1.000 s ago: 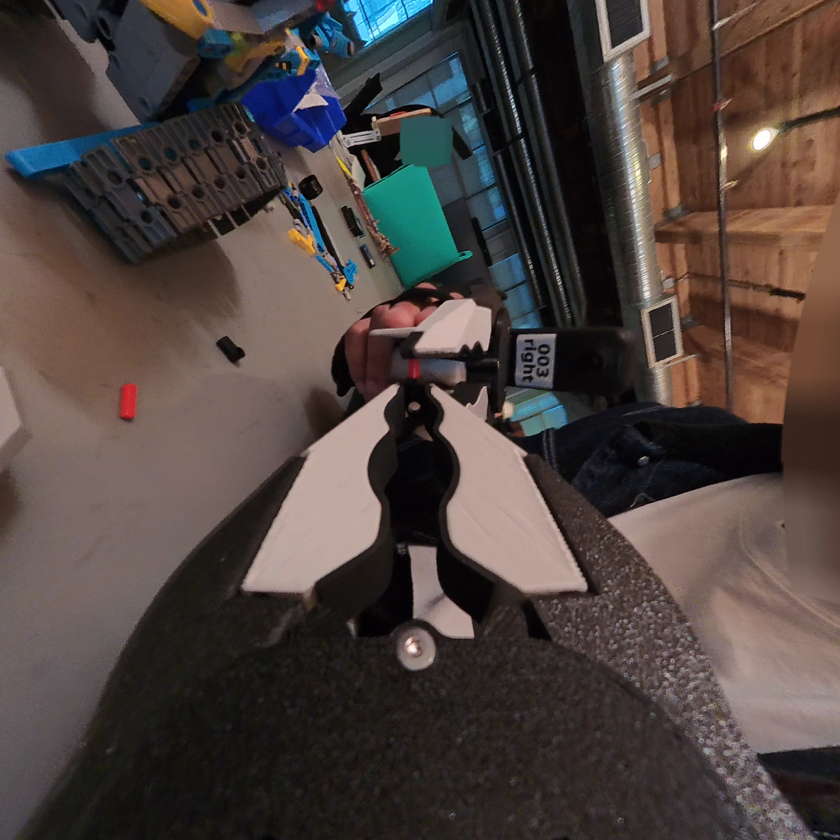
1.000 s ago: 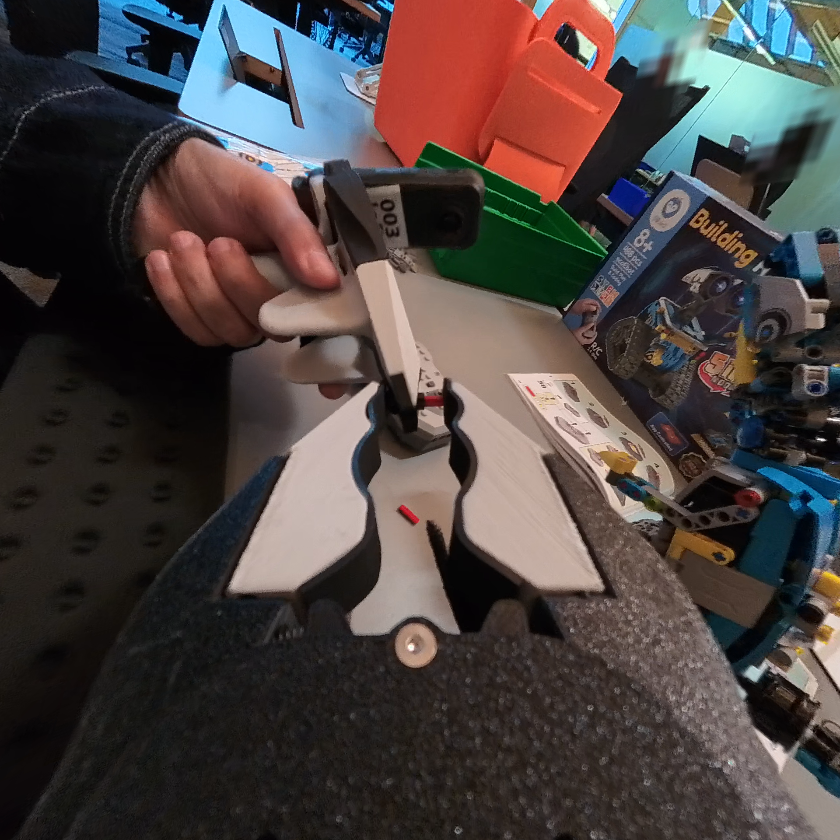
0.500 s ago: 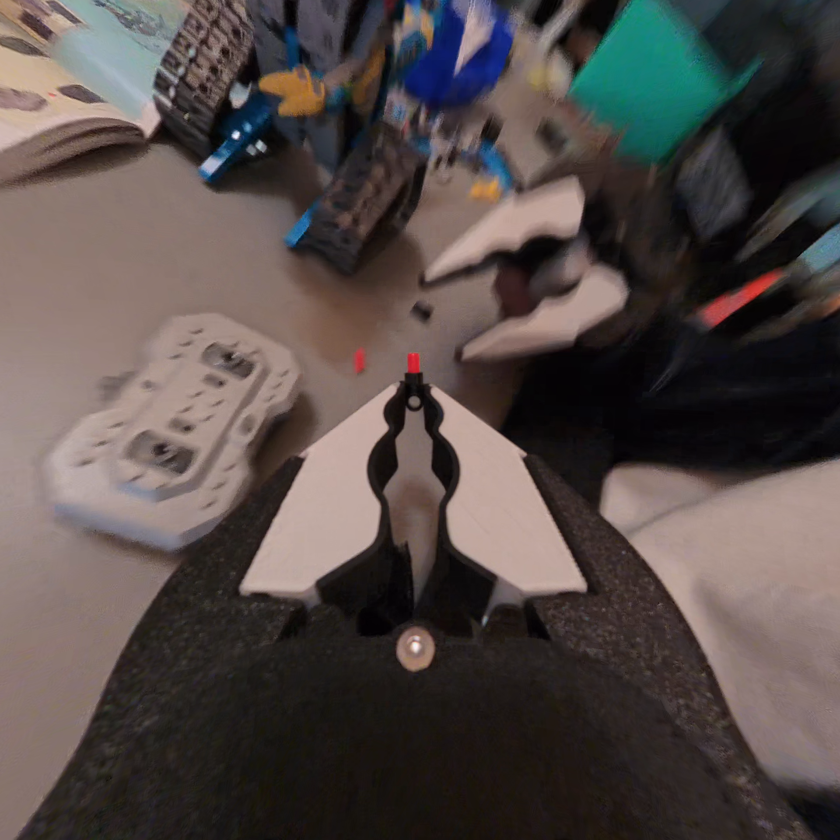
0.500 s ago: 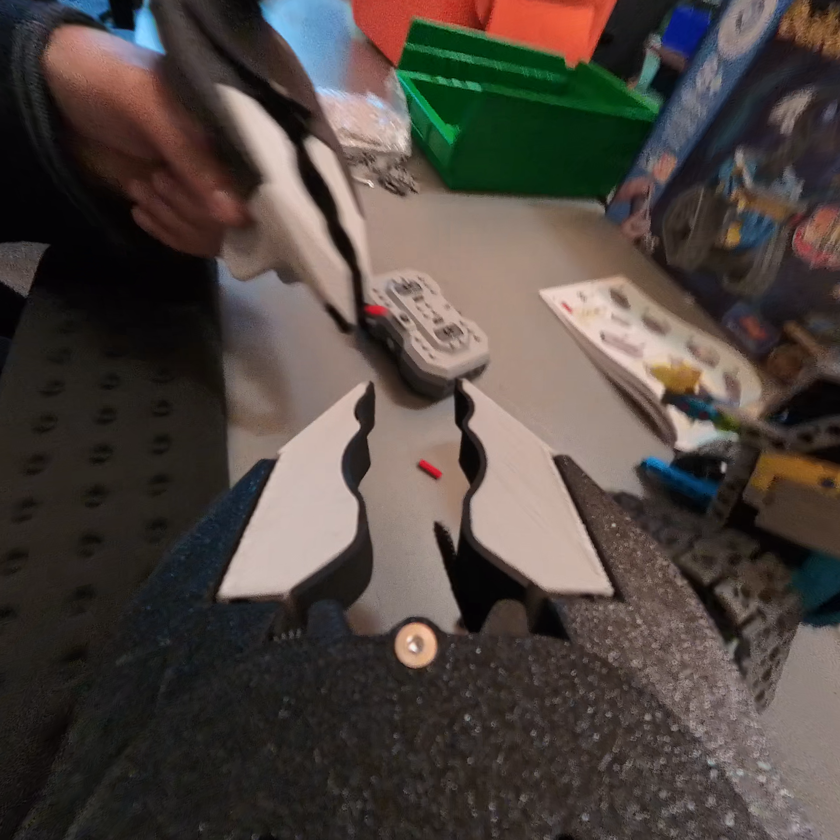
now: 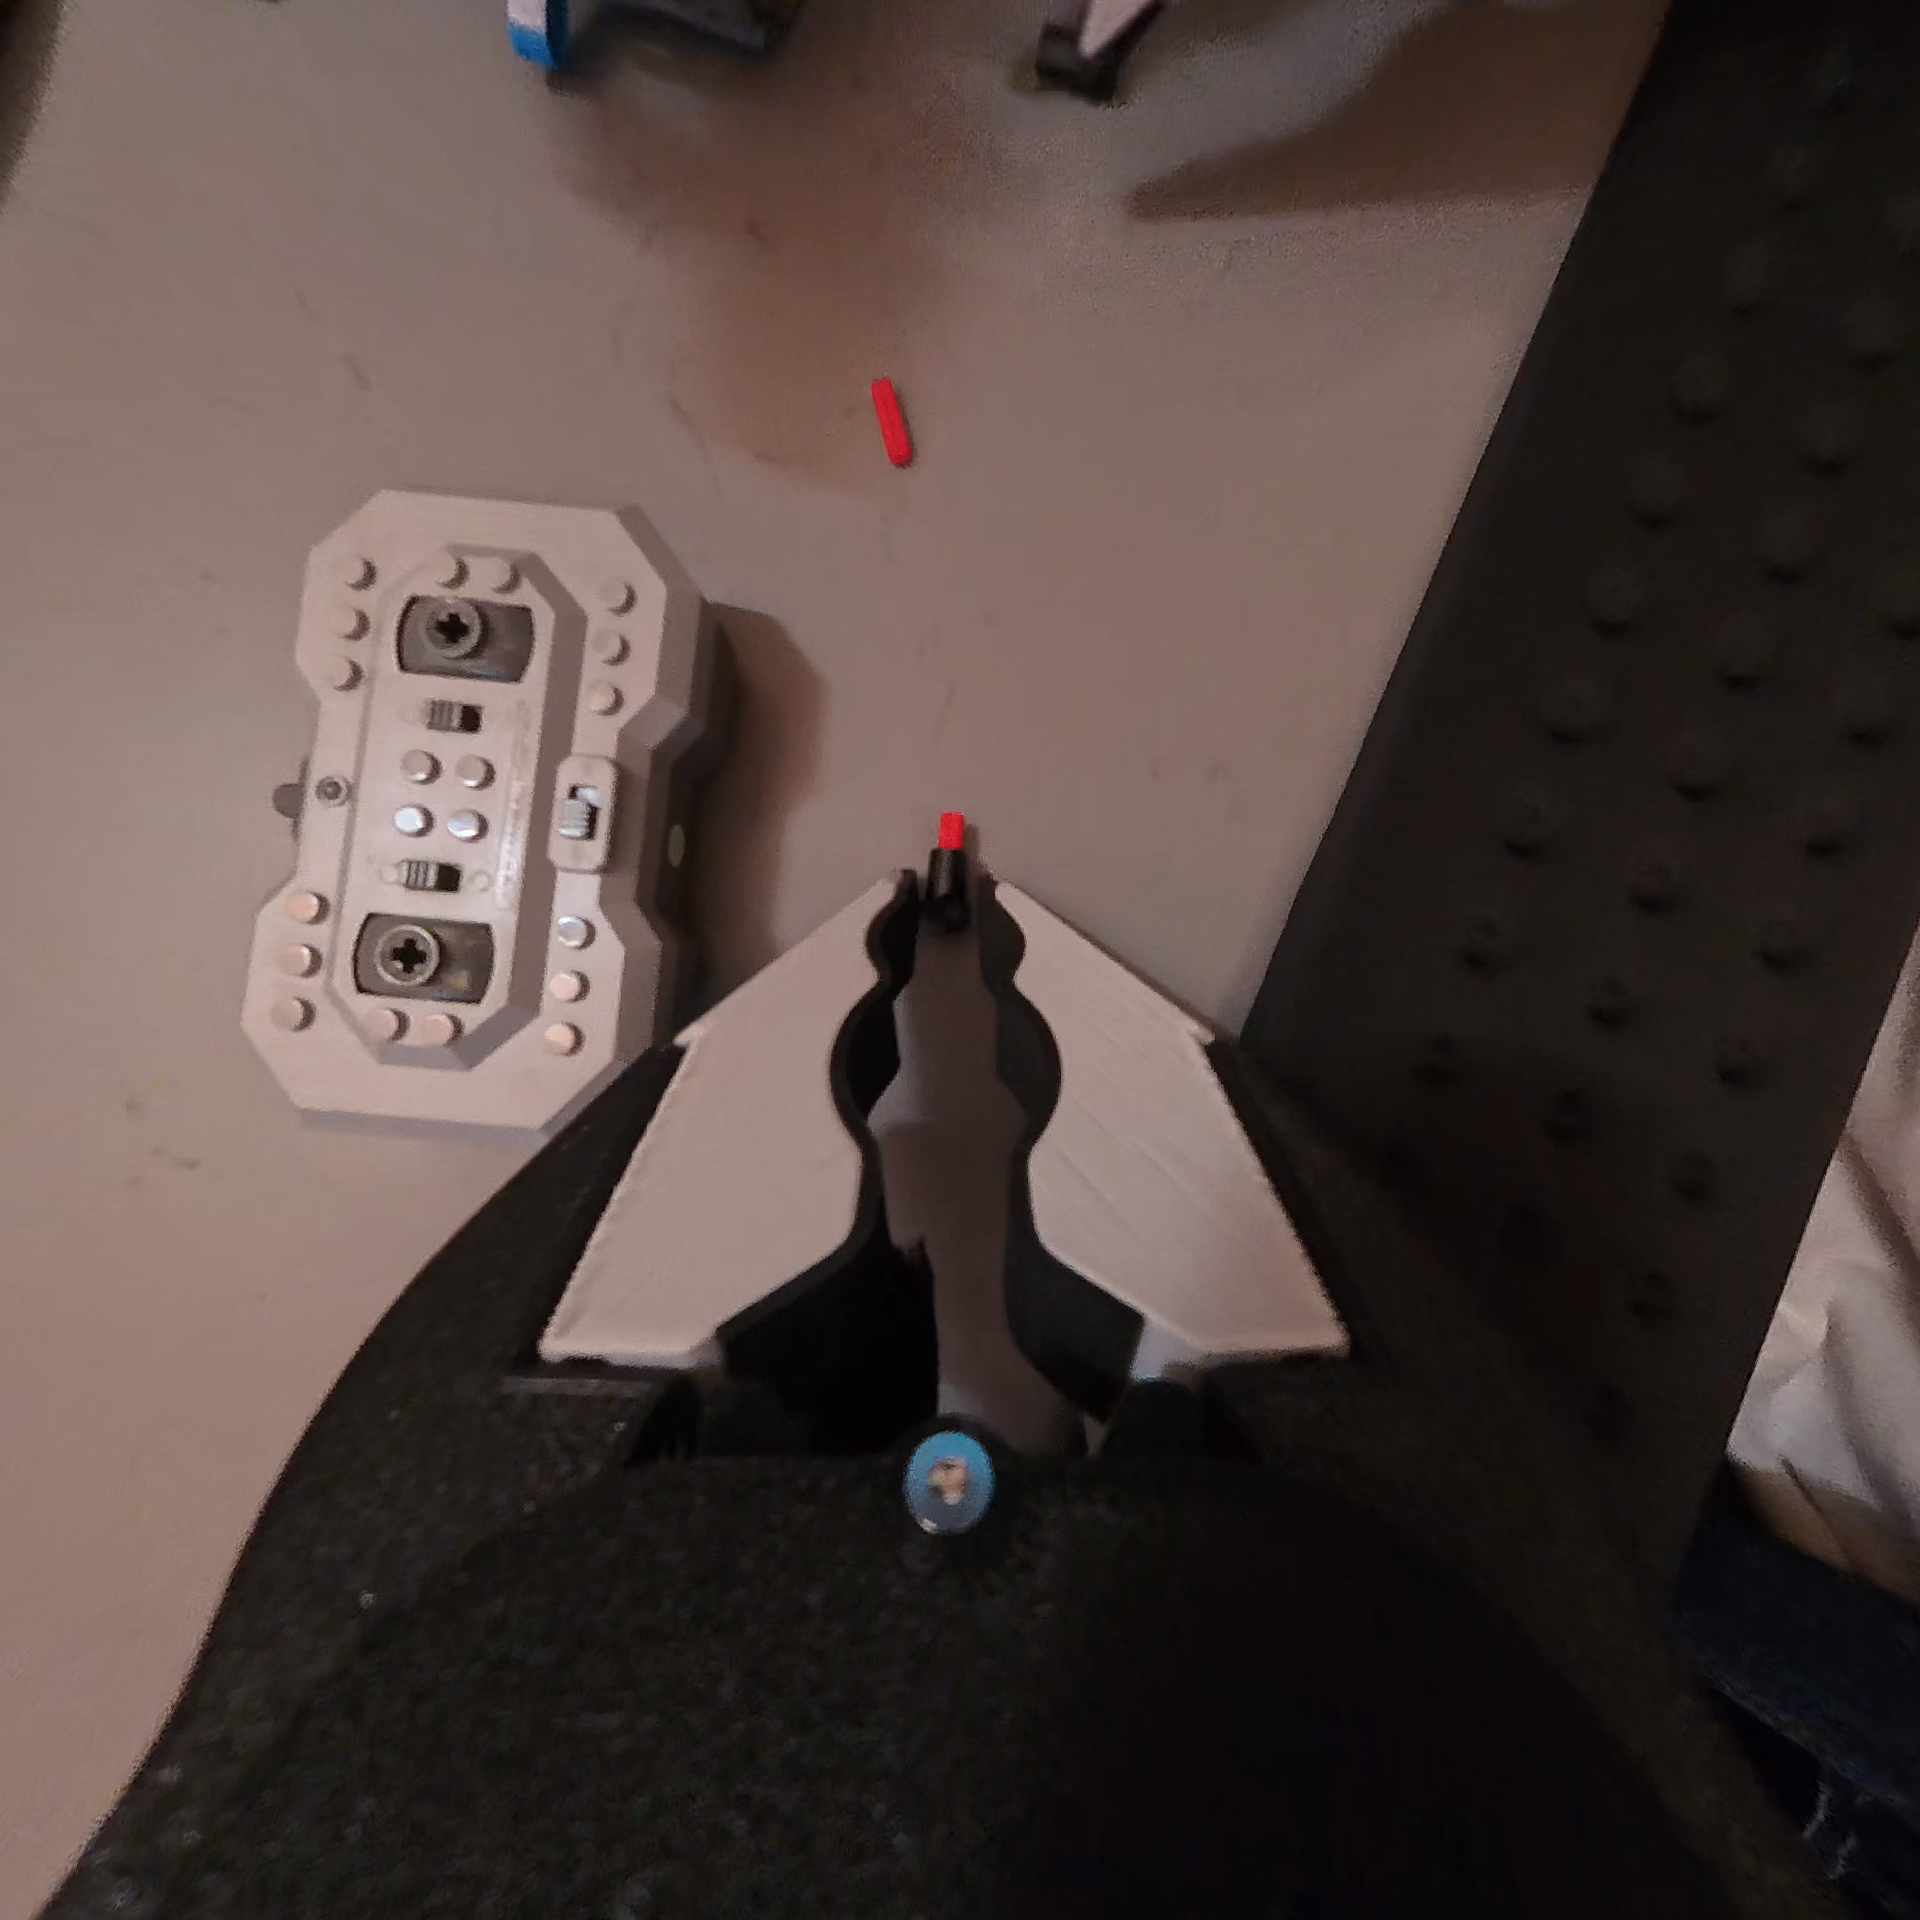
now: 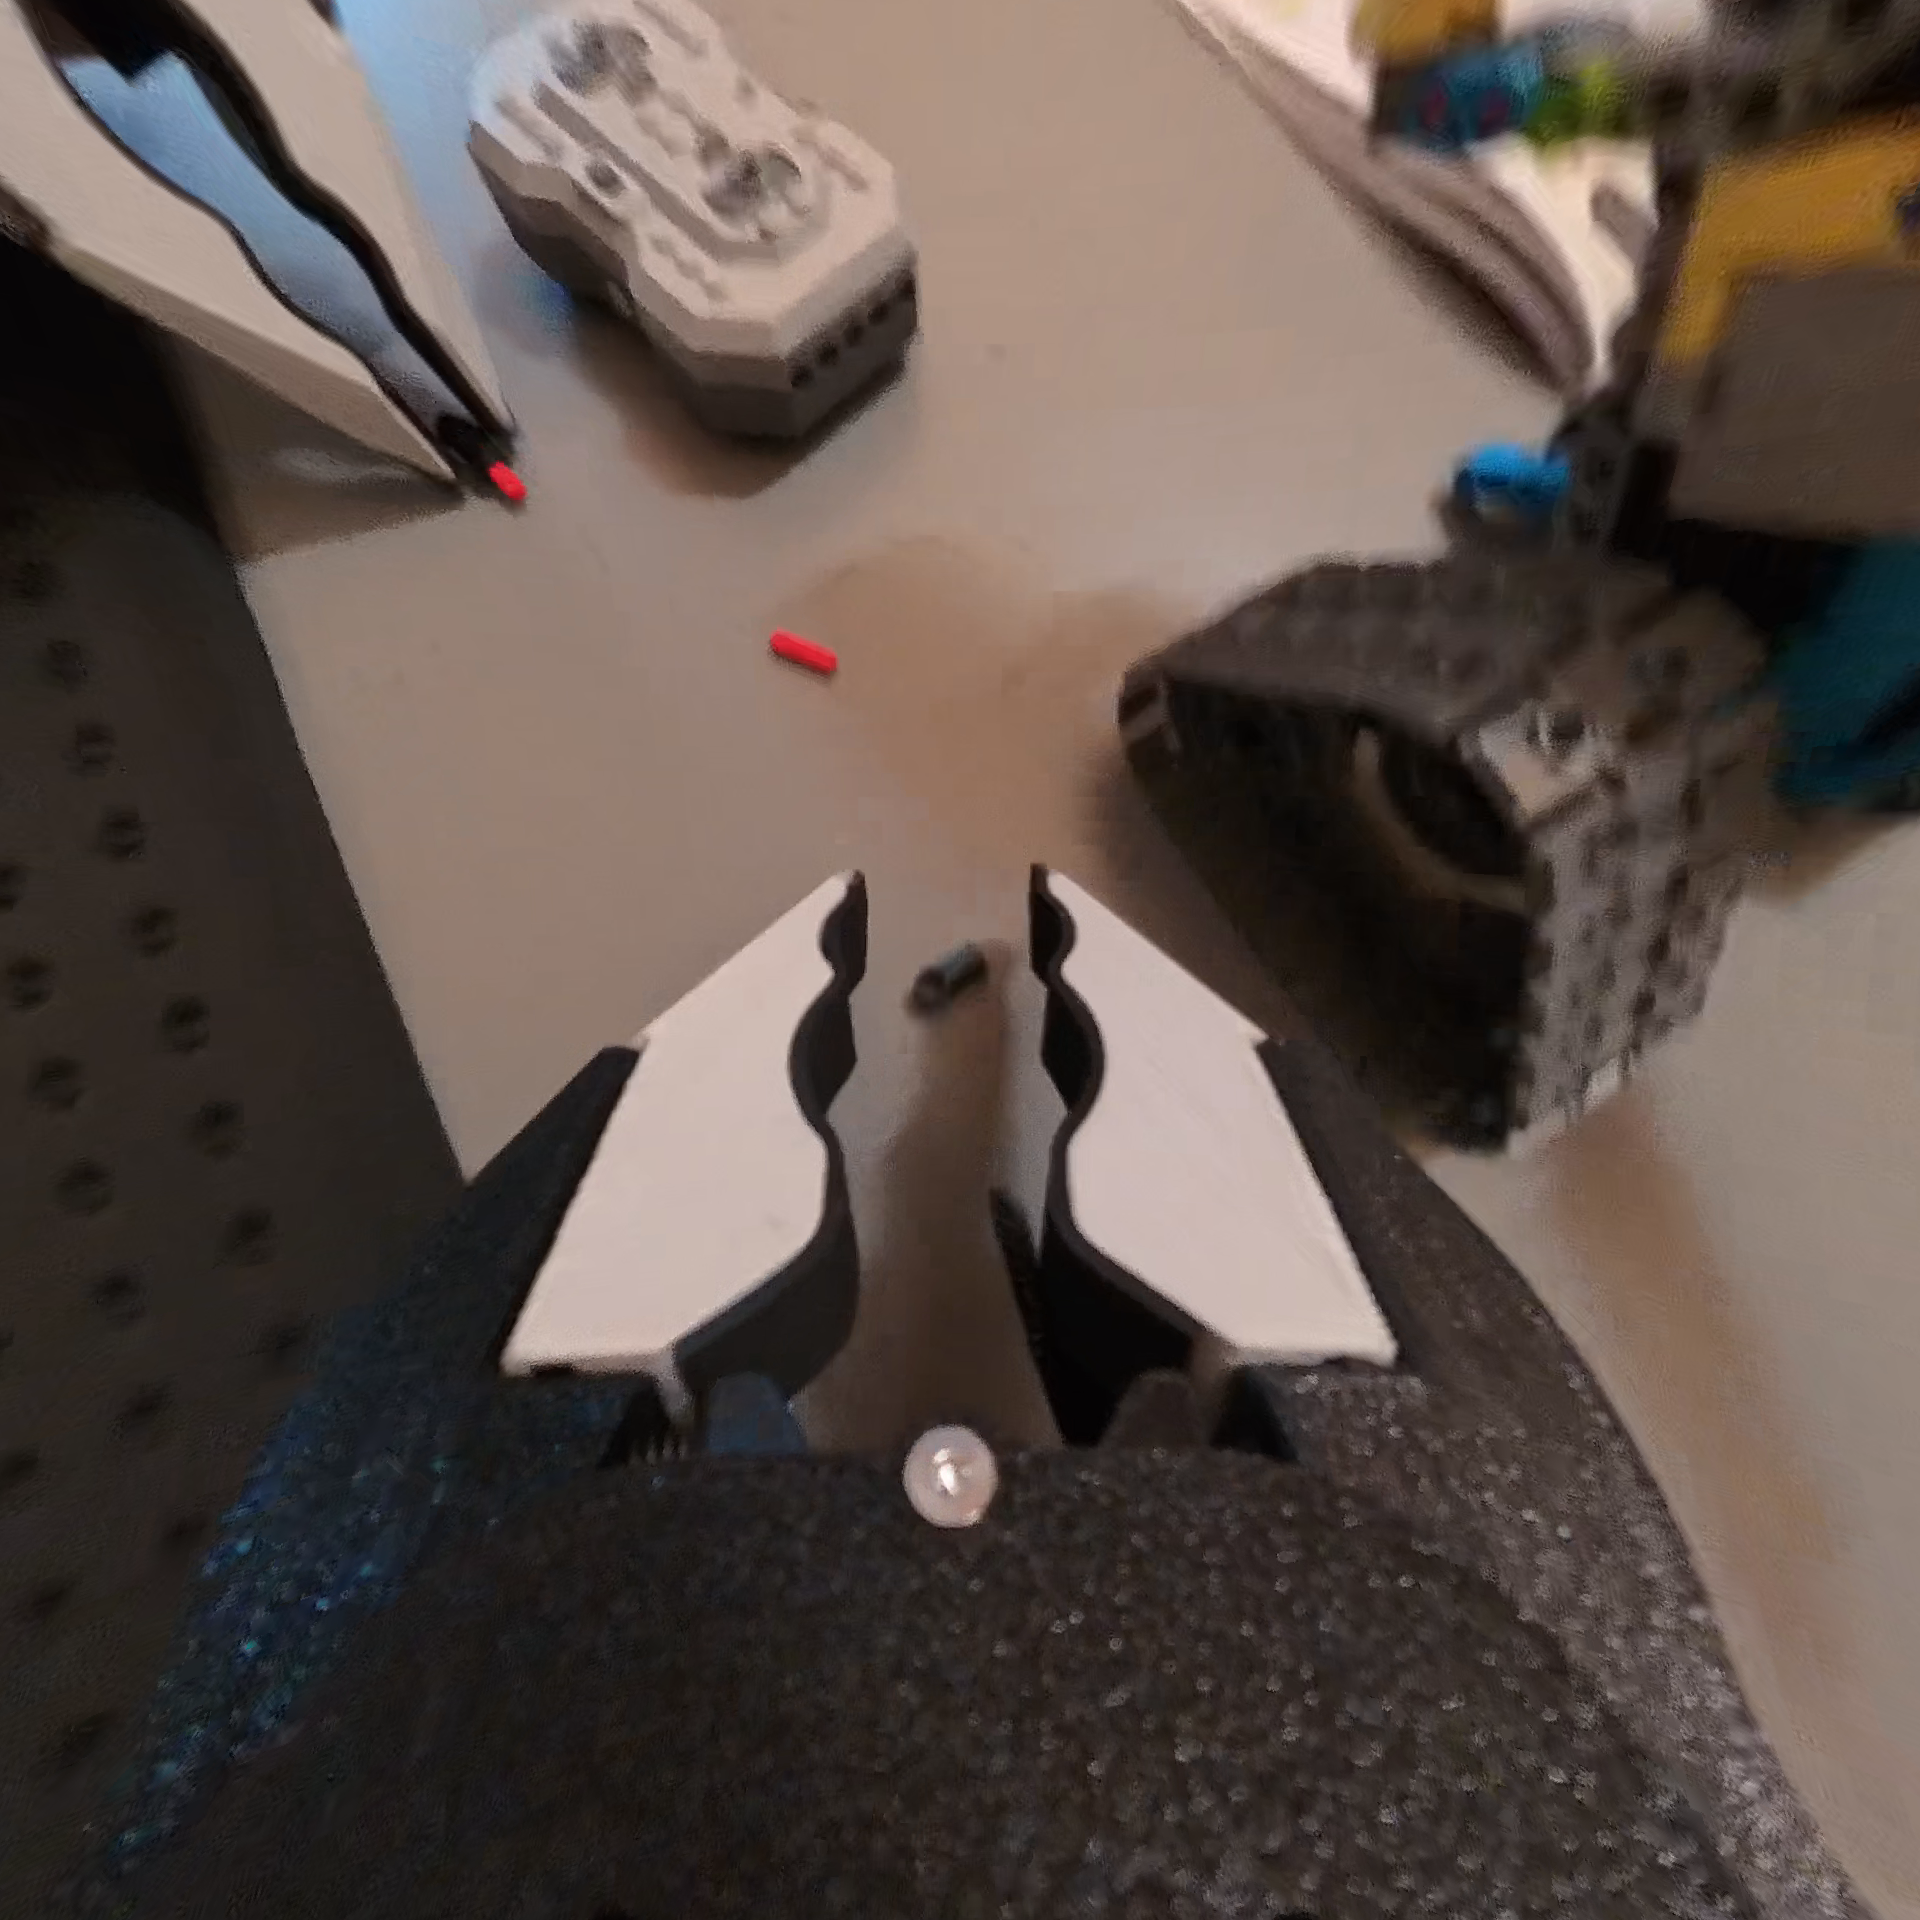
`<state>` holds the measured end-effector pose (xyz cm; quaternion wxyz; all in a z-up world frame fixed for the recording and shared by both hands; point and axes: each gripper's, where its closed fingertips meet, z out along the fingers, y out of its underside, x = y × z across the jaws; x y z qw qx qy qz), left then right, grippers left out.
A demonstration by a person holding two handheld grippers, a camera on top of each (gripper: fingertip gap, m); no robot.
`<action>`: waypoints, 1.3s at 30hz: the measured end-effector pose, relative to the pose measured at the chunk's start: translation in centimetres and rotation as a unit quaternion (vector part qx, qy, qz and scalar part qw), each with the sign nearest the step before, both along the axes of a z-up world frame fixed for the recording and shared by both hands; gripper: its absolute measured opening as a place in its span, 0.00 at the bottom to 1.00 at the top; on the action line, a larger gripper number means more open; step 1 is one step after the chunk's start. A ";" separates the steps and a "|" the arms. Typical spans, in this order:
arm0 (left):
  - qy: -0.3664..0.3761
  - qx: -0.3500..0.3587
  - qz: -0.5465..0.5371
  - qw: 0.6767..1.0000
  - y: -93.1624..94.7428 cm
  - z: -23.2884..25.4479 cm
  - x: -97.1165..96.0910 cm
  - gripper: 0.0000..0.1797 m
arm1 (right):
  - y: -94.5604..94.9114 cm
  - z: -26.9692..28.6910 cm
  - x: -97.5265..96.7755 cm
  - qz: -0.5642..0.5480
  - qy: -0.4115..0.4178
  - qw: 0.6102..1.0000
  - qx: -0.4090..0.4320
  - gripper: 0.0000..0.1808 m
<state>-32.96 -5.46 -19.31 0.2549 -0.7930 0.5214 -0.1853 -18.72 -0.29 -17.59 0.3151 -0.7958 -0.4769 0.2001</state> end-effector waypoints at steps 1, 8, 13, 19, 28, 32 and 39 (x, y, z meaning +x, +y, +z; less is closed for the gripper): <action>-0.006 -0.002 0.000 1.000 -0.1 0.0 0.2 0.05 | -0.3 -0.6 1.0 -0.013 -0.018 1.000 -0.013 0.19; -0.032 0.008 0.035 0.999 0.8 0.9 1.5 0.14 | -1.3 -1.4 1.7 -0.113 -0.031 0.993 -0.011 0.15; -0.117 0.049 0.052 0.990 1.1 3.8 3.6 0.14 | -0.6 -2.0 1.7 -0.155 -0.006 0.986 -0.054 0.08; -0.252 0.018 0.121 0.960 2.3 6.7 4.5 0.13 | -0.7 -0.3 -1.5 -0.091 0.044 0.994 -0.039 0.03; -0.364 -0.023 0.144 0.920 3.1 9.1 4.1 0.00 | -3.4 7.8 -9.6 0.048 0.300 0.952 -0.030 0.03; -0.346 0.007 0.130 0.929 2.6 9.1 4.9 0.00 | -3.7 7.3 -10.1 0.047 0.296 0.953 -0.032 0.03; -0.317 0.052 0.103 0.941 2.1 9.0 5.4 0.00 | -4.2 6.1 -10.7 0.062 0.275 0.958 -0.053 0.03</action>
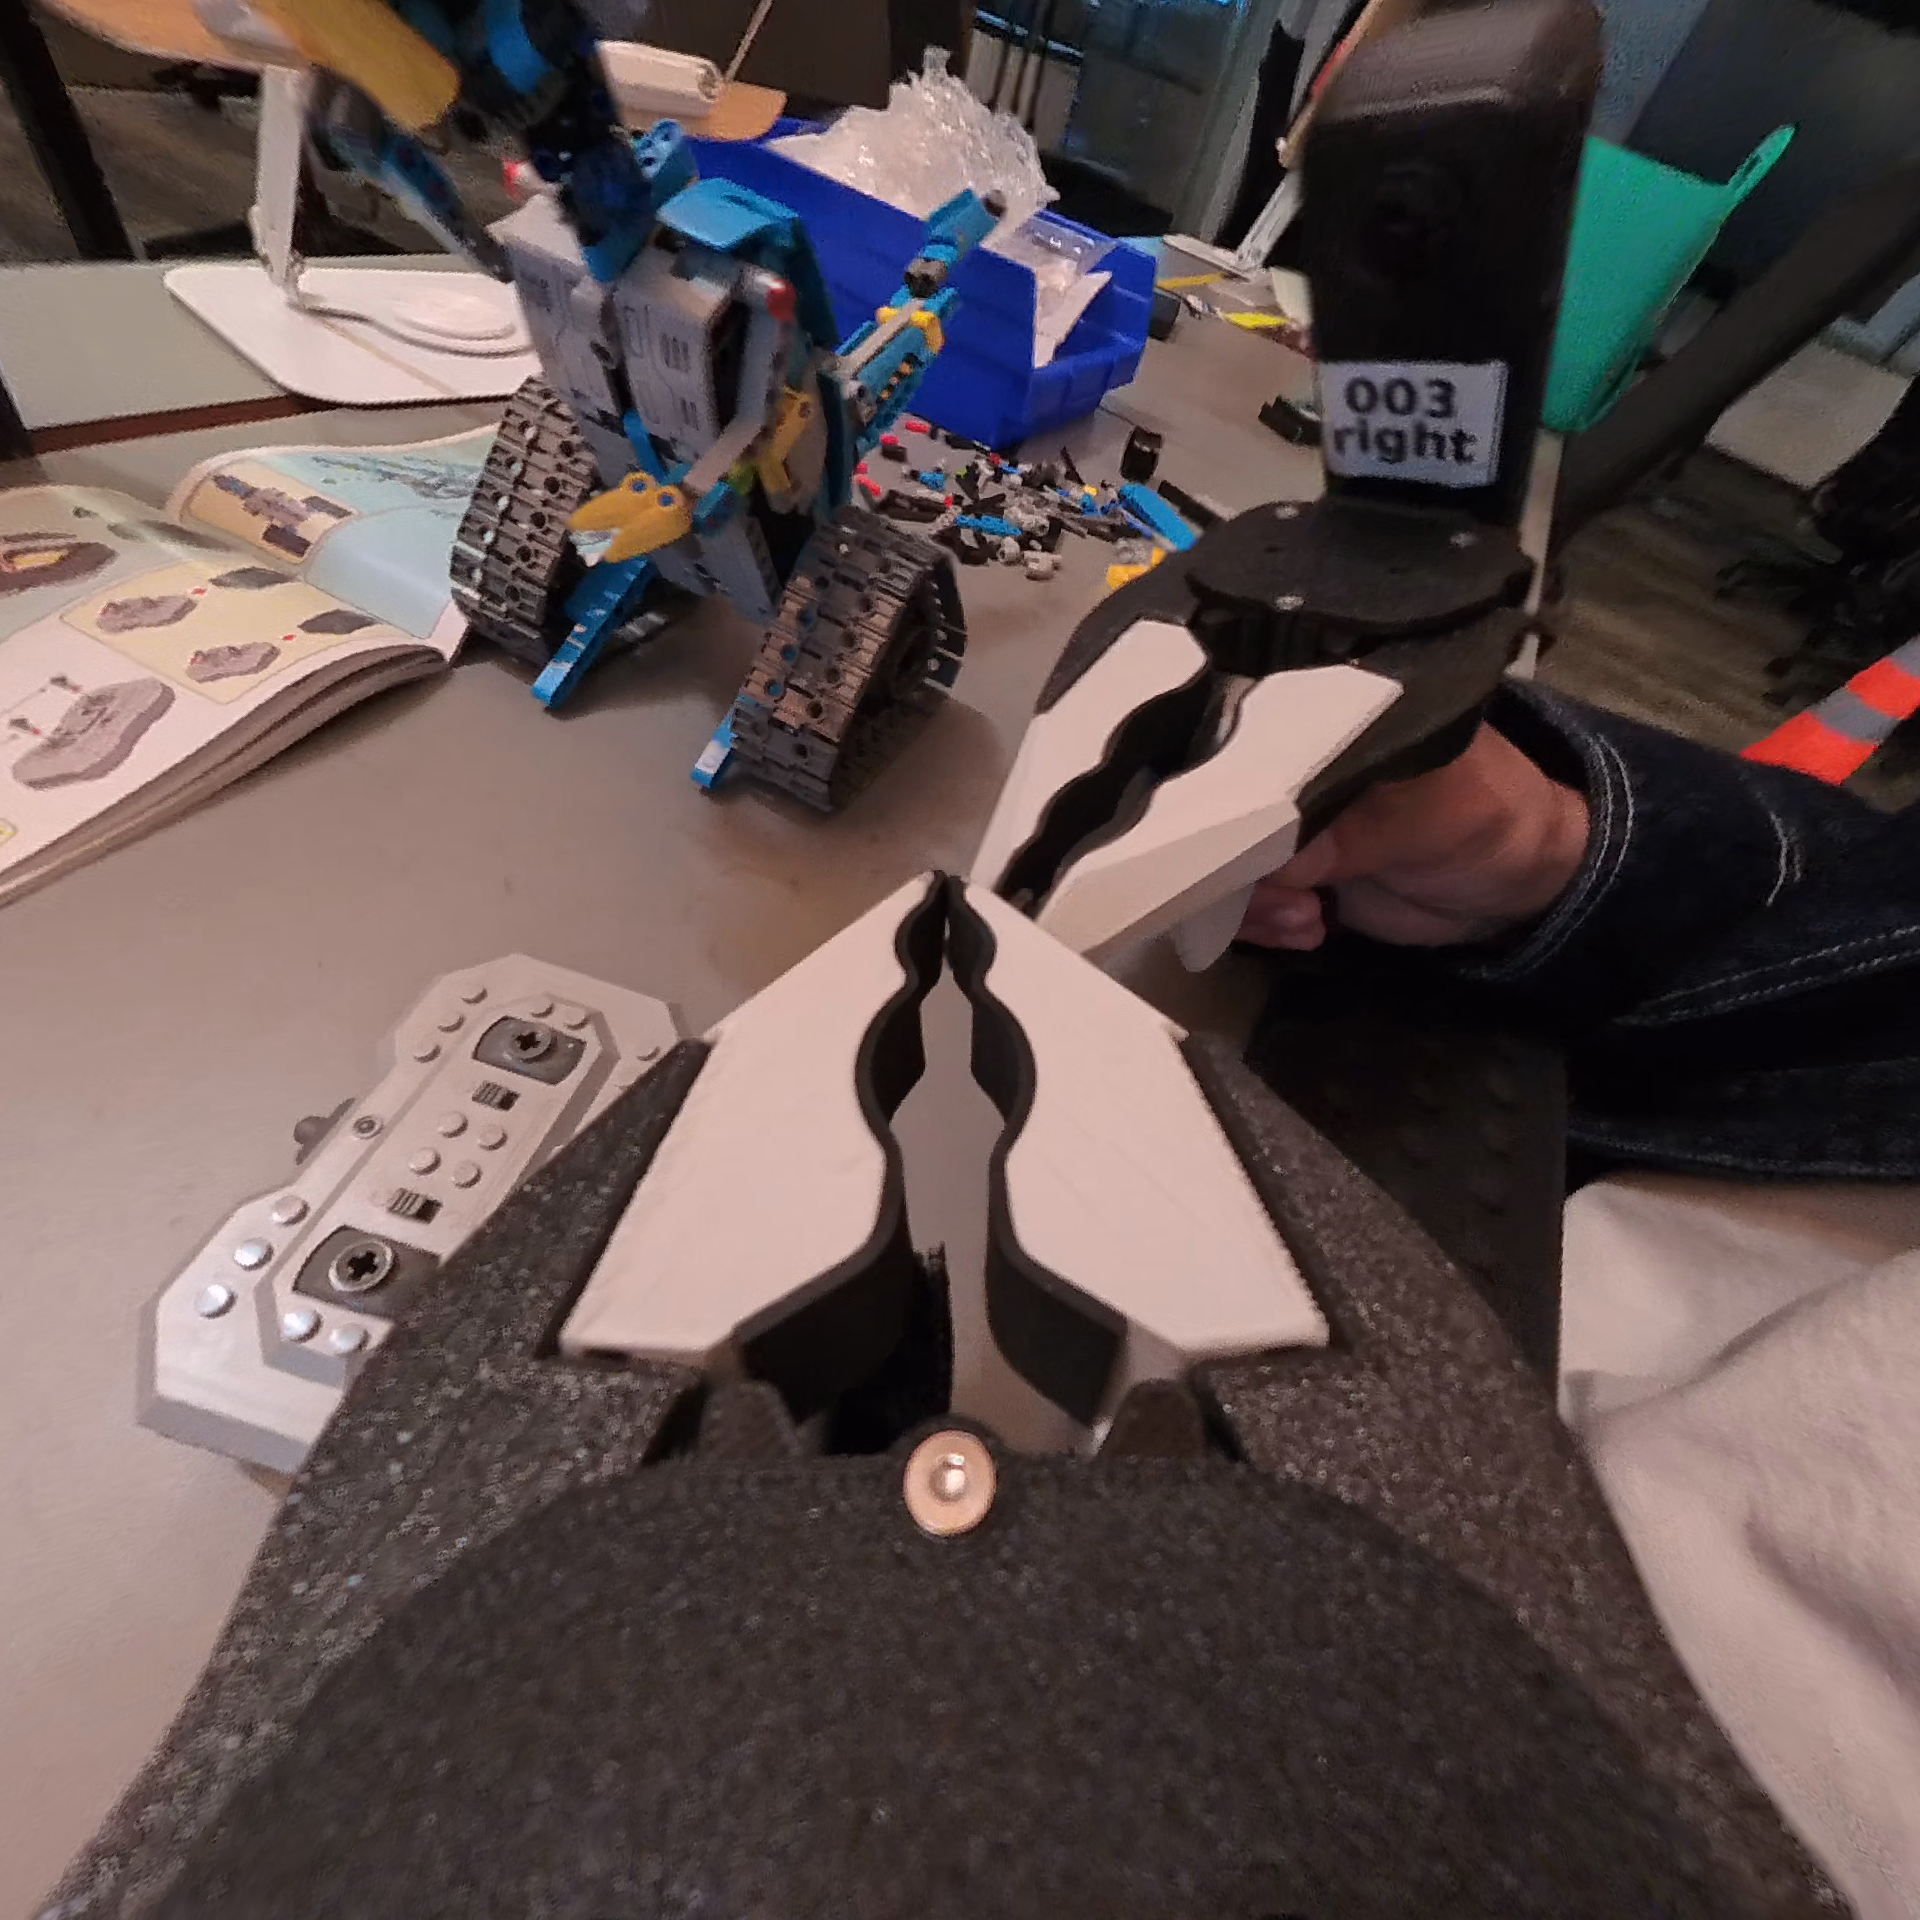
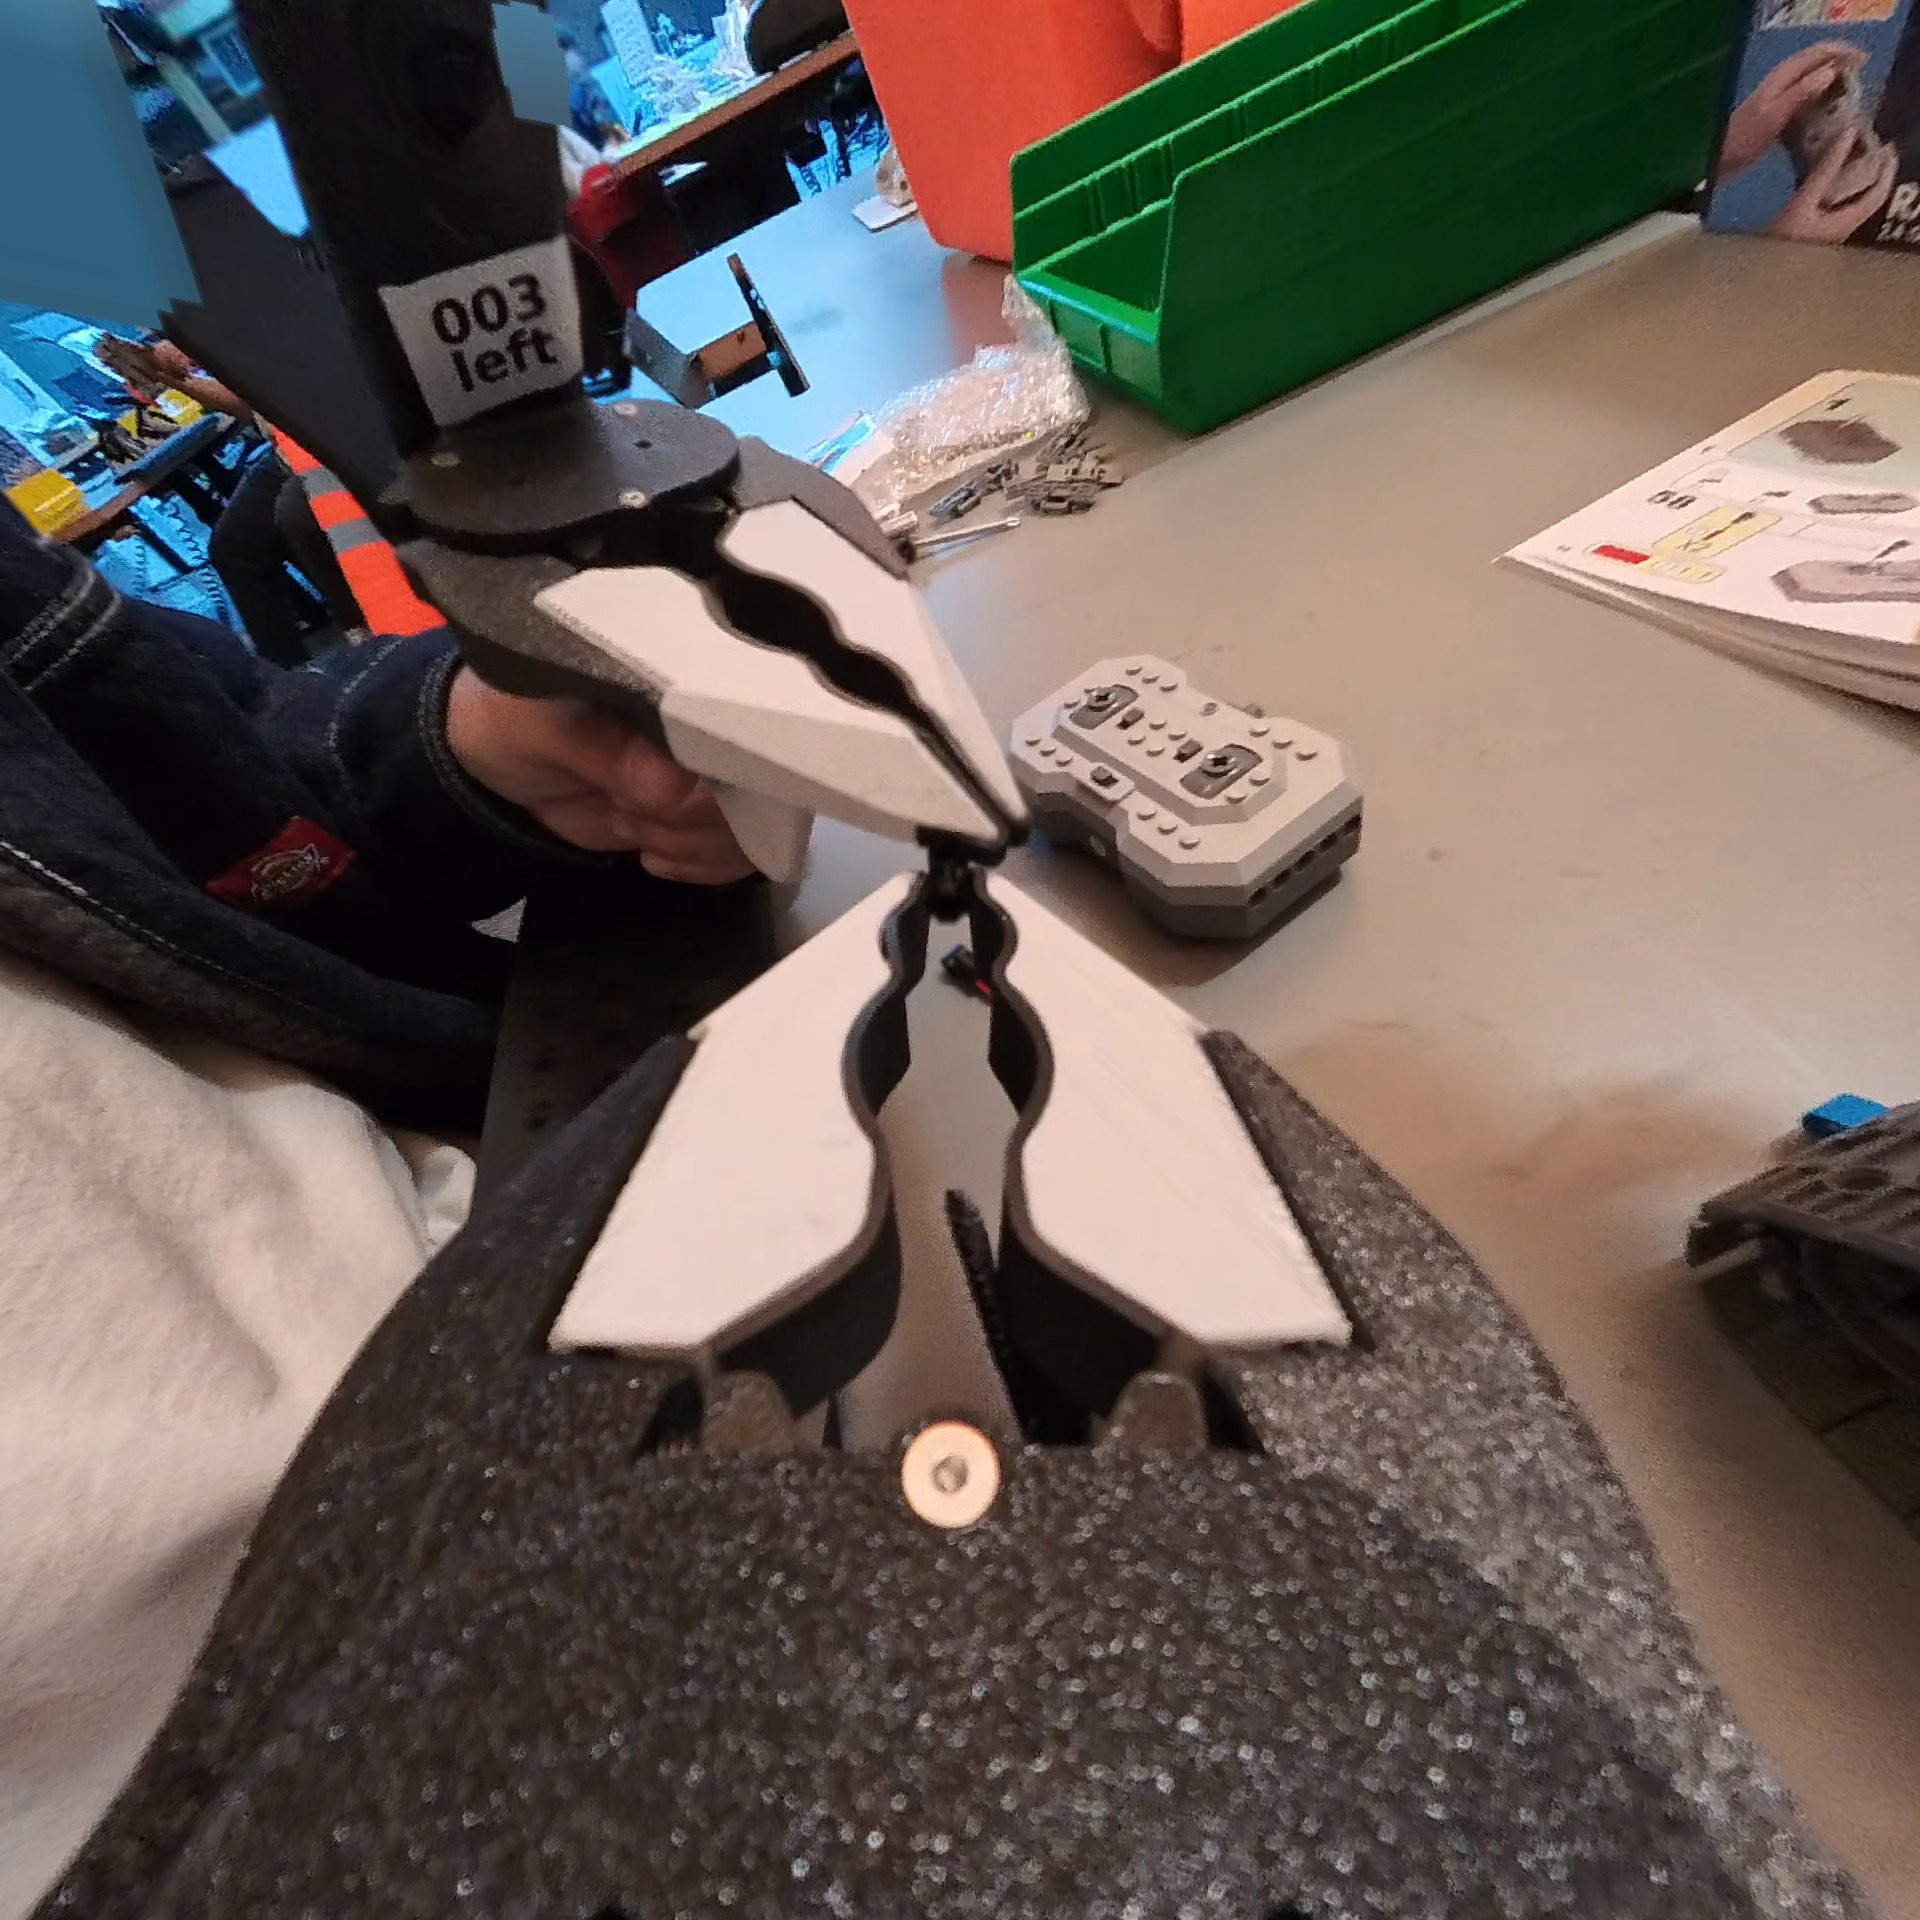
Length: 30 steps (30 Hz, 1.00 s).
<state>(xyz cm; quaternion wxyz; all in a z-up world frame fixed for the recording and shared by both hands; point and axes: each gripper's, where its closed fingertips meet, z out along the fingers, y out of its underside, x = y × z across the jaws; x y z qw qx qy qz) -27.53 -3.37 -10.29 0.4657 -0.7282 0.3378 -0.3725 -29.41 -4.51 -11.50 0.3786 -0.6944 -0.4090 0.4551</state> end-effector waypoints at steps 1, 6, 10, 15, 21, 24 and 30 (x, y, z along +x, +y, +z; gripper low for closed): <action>0.010 0.016 0.001 1.000 -0.1 0.0 0.1 0.00 | 0.0 0.0 -0.1 0.000 0.001 1.000 -0.003 0.03; 0.036 0.051 -0.005 0.998 -0.2 0.0 -0.1 0.00 | -0.3 0.0 0.0 0.010 0.013 0.999 -0.027 0.03; 0.061 0.141 -0.034 0.988 -0.7 0.8 -1.0 0.03 | -0.5 1.3 0.4 0.030 0.070 0.994 -0.073 0.03; 0.117 0.287 -0.097 0.946 -3.2 1.4 -0.4 0.13 | -2.2 2.8 0.8 0.121 0.159 0.955 -0.217 0.03; 0.141 0.338 -0.165 0.916 -5.5 1.5 0.5 0.07 | -4.6 2.6 0.4 0.197 0.153 0.929 -0.273 0.03; 0.147 0.334 -0.187 0.912 -6.0 1.4 0.5 0.06 | -5.3 2.6 0.5 0.215 0.150 0.923 -0.282 0.03; 0.144 0.327 -0.171 0.918 -5.3 1.6 0.2 0.03 | -4.3 3.2 1.0 0.195 0.176 0.921 -0.289 0.07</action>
